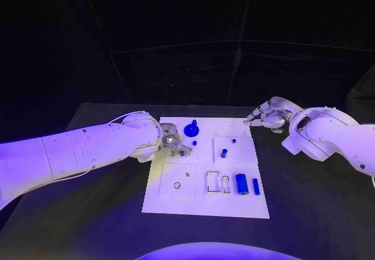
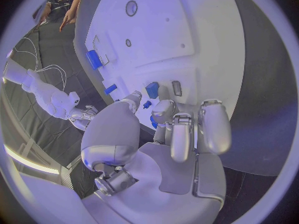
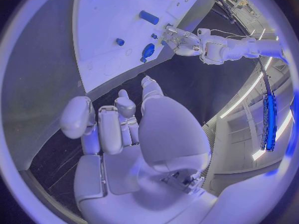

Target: Assemble the parts on the task board

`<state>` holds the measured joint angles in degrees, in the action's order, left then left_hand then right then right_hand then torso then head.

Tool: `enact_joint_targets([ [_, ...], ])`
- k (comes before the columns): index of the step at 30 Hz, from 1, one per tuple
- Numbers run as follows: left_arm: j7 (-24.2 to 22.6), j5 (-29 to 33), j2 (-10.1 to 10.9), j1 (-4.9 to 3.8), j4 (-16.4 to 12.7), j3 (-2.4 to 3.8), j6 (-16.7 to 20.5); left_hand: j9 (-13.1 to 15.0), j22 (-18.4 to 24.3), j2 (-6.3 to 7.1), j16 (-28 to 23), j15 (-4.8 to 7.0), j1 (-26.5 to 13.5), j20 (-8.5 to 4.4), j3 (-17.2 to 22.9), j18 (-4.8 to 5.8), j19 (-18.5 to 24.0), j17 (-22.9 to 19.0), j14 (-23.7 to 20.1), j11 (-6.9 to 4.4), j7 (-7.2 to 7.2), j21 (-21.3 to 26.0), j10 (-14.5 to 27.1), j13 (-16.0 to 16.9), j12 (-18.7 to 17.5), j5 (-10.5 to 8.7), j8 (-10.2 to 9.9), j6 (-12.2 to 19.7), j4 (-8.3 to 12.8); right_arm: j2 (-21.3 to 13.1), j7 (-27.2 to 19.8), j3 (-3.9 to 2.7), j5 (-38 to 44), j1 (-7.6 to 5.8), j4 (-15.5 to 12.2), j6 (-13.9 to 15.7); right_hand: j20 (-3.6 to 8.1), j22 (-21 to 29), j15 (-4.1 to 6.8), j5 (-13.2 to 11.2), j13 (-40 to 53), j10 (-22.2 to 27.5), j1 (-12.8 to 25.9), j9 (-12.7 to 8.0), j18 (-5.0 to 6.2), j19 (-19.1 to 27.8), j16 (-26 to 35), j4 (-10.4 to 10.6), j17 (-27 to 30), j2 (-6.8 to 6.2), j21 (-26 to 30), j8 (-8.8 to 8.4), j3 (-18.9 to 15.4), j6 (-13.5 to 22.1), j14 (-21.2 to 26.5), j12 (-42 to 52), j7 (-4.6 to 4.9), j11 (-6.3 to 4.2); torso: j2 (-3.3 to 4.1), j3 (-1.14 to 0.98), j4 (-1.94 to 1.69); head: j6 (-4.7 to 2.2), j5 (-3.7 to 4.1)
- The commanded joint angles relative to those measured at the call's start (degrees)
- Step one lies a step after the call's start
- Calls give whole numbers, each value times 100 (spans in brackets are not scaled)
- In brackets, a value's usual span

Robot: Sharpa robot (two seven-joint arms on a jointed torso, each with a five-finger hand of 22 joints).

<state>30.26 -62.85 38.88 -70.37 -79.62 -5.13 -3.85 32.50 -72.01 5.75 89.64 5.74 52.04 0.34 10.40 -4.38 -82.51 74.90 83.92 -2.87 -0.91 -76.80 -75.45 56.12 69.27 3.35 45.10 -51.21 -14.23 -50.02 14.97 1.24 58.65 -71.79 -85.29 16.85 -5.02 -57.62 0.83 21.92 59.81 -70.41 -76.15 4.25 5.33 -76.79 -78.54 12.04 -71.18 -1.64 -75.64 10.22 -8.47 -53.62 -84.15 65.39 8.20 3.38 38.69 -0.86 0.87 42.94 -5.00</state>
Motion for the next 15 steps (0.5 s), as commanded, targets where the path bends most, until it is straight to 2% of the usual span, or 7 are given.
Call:
enact_joint_targets([
  [1,-7,7,21,-6,-39,6,97,11,-6,-45,36,41,39,-14,-128,36,-34,1510,608,-3,1,-34,-38,9,32,-38,33,-47,-66,3,-36,-2,14,-12,5,25,24,8,44,-83,-13,30,-22,-10,53,6,44,16,8,28,29,41,-59,39,-190,-12,-2,-15,-2,-1,0,-4,1],
  [8,-7,15,144,-26,-174,30,106,14,0,-106,36,43,186,-14,-329,33,-31,1510,608,-6,1,-19,-31,-10,25,-36,34,-44,-147,0,-37,-2,14,-12,13,31,24,15,43,-135,-16,28,-15,-11,53,4,50,37,8,34,37,52,-88,48,-192,-6,-1,-14,-2,1,0,-19,10],
  [10,-9,29,196,-47,-229,88,87,13,38,-127,36,41,276,-13,-378,24,-14,1510,608,-2,-4,13,-7,-52,-2,-28,27,-29,-137,-3,-40,-2,14,-12,16,35,25,12,43,-141,-20,30,-13,-11,53,3,52,41,9,35,36,53,-92,49,-192,-8,0,-14,-3,1,0,-26,12],
  [12,-18,98,257,-89,-287,171,66,-9,147,-167,36,22,435,-1,-455,2,35,1510,608,26,-41,104,138,-305,-170,-11,-32,72,-118,-8,-41,-2,14,-12,19,42,24,17,43,-146,-16,28,-11,-12,54,4,49,45,5,36,39,54,-96,50,-193,-4,0,-14,-5,-1,-1,-25,15],
  [14,-30,208,328,-180,-337,231,40,-78,310,-224,32,-35,617,40,-565,-32,110,1503,606,99,-125,244,387,-704,-442,6,-169,256,-119,-15,-40,-2,14,-12,23,49,24,17,43,-146,-16,28,-11,-12,54,4,49,45,5,36,39,54,-96,50,-193,-4,0,-14,-2,-6,-6,-36,24],
  [15,-37,245,360,-235,-345,251,-15,-104,354,-249,25,-52,689,60,-610,-41,130,1488,603,122,-150,284,445,-792,-499,25,-208,294,-119,-17,-40,-2,14,-12,27,52,24,17,43,-146,-16,28,-11,-12,54,4,49,45,5,36,39,54,-96,50,-193,-4,0,-14,-1,-4,-6,-42,28],
])
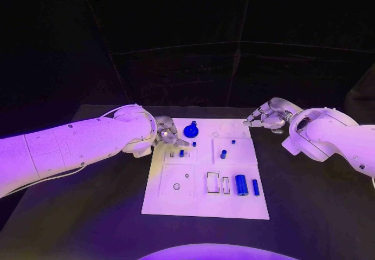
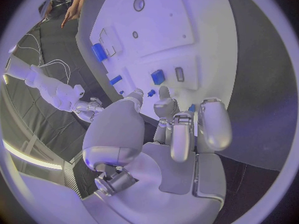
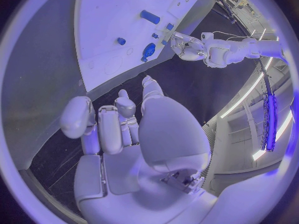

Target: Assemble the parts on the task board

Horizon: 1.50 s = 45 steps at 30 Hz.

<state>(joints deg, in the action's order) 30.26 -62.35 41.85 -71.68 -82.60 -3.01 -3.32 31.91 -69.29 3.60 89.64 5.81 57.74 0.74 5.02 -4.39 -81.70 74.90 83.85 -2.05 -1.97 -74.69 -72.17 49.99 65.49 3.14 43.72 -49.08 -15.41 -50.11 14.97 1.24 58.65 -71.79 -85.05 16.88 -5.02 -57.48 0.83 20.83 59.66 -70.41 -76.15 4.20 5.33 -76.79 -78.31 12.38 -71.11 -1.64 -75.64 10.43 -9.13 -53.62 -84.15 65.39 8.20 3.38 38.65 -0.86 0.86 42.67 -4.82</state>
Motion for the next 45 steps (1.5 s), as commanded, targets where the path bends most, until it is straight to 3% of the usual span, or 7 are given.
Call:
enact_joint_targets([
  [1,-40,219,81,-159,-33,51,-150,-68,118,-46,18,-72,170,31,-100,-49,65,1473,606,53,-63,105,148,-226,-151,61,-105,116,3,-7,-41,-2,14,-12,8,51,25,3,43,-38,-1,28,-11,-7,54,4,26,10,-2,36,39,33,-30,50,-193,-4,0,-14,3,-3,-4,-22,10],
  [5,-46,271,52,-381,218,76,-663,-280,310,-138,-32,-158,312,114,-306,-88,150,1371,581,155,-181,282,253,-405,-249,43,-376,302,-76,-2,-44,-2,14,-12,30,55,25,0,43,-42,5,22,-9,-7,53,2,27,14,-2,38,38,35,-34,51,-193,2,0,-14,3,-4,3,-31,7],
  [8,-47,323,-79,-511,614,85,-1083,-392,364,-184,-49,-193,329,146,-448,-104,173,1337,574,188,-224,342,264,-433,-250,-14,-490,328,-109,13,-47,-2,14,-12,48,52,25,0,43,-42,10,19,-10,-7,53,2,26,15,-4,39,38,35,-35,51,-194,7,0,-14,5,-5,1,-37,2],
  [17,-7,223,-591,-650,1717,89,-1667,-452,313,-242,-36,-191,321,156,-575,-96,145,1364,581,186,-211,313,206,-355,-177,-23,-506,223,-114,61,-45,-2,14,-12,64,38,25,-6,43,-33,18,12,-13,-6,52,-1,26,18,-5,45,36,39,-36,50,-194,15,-1,-15,27,-2,23,-58,-20],
  [22,12,135,-905,-642,2216,77,-1801,-470,295,-263,-30,-188,316,156,-618,-93,135,1375,583,182,-205,302,190,-332,-156,-24,-510,190,-114,80,-47,-2,14,-12,74,32,25,-5,43,-29,17,12,-14,-6,52,-2,27,20,-4,48,37,41,-37,49,-194,15,-2,-15,35,6,22,-54,-36],
  [27,14,37,-1112,-575,2529,68,-1802,-488,228,-268,-13,-184,316,154,-668,-79,105,1410,592,176,-199,253,154,-270,-110,-24,-513,157,-110,89,-64,-2,14,-12,67,81,25,0,44,-16,22,6,-19,-5,53,-1,25,23,-9,56,40,47,-40,46,-196,22,-3,-16,19,-2,13,-42,-42],
  [45,8,-4,-1332,-369,2755,61,-1765,-525,171,-321,6,-173,373,145,-751,-68,74,1448,601,161,-180,213,105,-203,-48,-11,-512,82,-85,107,-128,-2,14,-12,49,265,28,32,47,66,-24,42,-53,-4,58,4,38,35,0,76,60,70,-60,51,-197,-8,-5,-18,18,-3,11,-7,-53],
])
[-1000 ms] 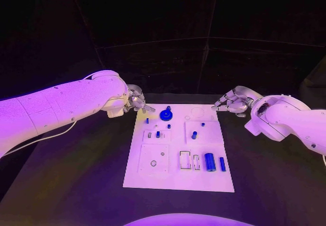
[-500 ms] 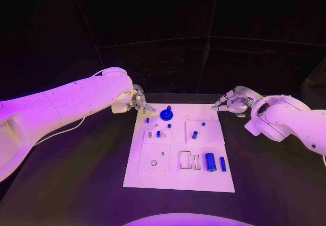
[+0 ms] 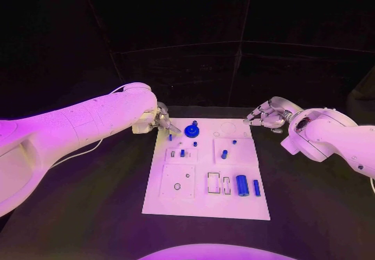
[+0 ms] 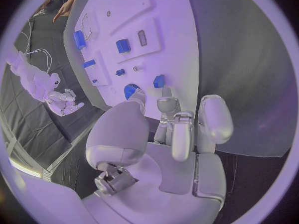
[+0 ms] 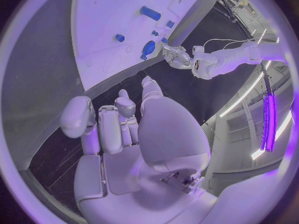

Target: Assemble the parts on the task board

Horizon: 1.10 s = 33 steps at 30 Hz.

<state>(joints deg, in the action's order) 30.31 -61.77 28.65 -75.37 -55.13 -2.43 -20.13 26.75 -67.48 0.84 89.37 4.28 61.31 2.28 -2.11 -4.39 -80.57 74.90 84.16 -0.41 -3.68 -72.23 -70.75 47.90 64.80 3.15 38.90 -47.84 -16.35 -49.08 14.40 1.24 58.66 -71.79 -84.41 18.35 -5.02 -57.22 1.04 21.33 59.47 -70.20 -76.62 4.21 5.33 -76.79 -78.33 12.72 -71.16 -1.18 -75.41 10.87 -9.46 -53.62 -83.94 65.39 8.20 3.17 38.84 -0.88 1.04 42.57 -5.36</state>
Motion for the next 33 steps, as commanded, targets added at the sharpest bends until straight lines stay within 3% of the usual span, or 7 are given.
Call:
enact_joint_targets([
  [1,4,-62,-13,5,7,2,-92,-12,-10,-50,33,-19,25,-9,-41,-68,-39,1448,570,-4,-8,-33,-38,6,22,-10,-29,-47,11,3,-71,-3,13,-12,-14,118,28,7,26,16,-5,20,-6,-6,58,4,39,1,5,29,37,25,-27,51,-218,-9,-6,4,-3,-2,-4,3,-1],
  [18,16,-100,6,25,-47,-3,-205,-66,-33,-180,32,-7,305,-20,-79,-65,-48,1445,569,-18,7,-35,-34,-6,37,14,-20,-114,105,2,-63,-3,12,-12,-1,113,29,7,26,37,2,17,-14,-5,58,2,39,4,2,32,38,34,-33,48,-220,-1,-7,2,-4,0,-4,11,13],
  [33,21,-87,26,27,-72,-4,-240,-49,-49,-376,34,16,624,-39,42,-64,-53,1449,570,-48,43,-27,-57,37,87,17,90,-189,272,18,-68,-3,12,-12,9,104,30,6,28,55,11,11,-25,-3,58,0,39,5,-1,37,39,43,-37,43,-221,8,-9,0,2,-1,-4,20,15],
])
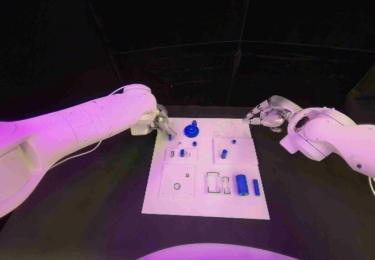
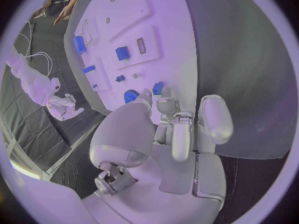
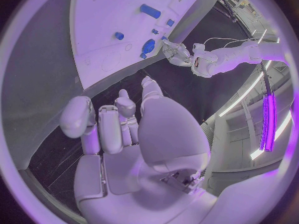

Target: Assemble the parts on the task board

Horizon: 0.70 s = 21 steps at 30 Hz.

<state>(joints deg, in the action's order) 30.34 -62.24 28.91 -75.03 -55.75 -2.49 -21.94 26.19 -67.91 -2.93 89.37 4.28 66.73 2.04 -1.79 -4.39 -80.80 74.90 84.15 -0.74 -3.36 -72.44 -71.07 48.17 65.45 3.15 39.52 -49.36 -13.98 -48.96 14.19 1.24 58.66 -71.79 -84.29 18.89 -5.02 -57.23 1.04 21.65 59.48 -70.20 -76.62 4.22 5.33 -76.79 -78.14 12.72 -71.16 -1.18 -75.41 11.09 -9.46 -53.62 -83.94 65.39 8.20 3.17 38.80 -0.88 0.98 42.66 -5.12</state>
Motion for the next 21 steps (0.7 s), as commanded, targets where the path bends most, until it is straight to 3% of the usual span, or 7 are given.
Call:
enact_joint_targets([
  [1,18,-40,-1,-8,-11,2,-54,7,-8,-4,34,16,89,-17,15,-64,-30,1448,570,-16,11,-6,-25,12,23,16,29,-36,39,7,-46,-3,12,-12,-3,51,30,8,28,23,9,11,-25,-3,58,0,20,5,-1,38,39,21,-37,43,-220,8,-10,-1,7,0,1,12,-9],
  [14,-11,66,-3,-8,-45,2,-35,9,-4,-136,36,31,360,-29,194,-67,-26,1453,571,-36,32,14,-35,12,34,3,70,-19,259,10,-52,-3,12,-12,0,50,31,10,30,41,9,10,-47,-2,59,-2,23,2,0,47,42,31,-38,40,-221,12,-12,-3,3,-4,0,21,-9],
  [18,-44,237,12,-7,-70,2,103,-14,-14,-435,31,74,877,-64,689,-70,-27,1441,569,-89,86,18,-42,38,38,-4,46,55,637,9,-53,-3,12,-12,-1,47,31,10,30,41,9,10,-47,-2,59,-2,23,2,0,47,42,31,-38,40,-221,12,-12,-3,2,-3,0,34,-13],
  [21,-71,303,62,-4,-142,2,199,-34,-18,-470,25,84,1205,-86,1229,-67,-25,1429,566,-88,74,25,-26,52,13,0,14,135,979,8,-52,-3,12,-12,-2,40,31,10,30,41,9,10,-47,-2,59,-2,23,2,0,47,42,31,-38,40,-221,12,-12,-3,1,-4,4,36,-15],
])
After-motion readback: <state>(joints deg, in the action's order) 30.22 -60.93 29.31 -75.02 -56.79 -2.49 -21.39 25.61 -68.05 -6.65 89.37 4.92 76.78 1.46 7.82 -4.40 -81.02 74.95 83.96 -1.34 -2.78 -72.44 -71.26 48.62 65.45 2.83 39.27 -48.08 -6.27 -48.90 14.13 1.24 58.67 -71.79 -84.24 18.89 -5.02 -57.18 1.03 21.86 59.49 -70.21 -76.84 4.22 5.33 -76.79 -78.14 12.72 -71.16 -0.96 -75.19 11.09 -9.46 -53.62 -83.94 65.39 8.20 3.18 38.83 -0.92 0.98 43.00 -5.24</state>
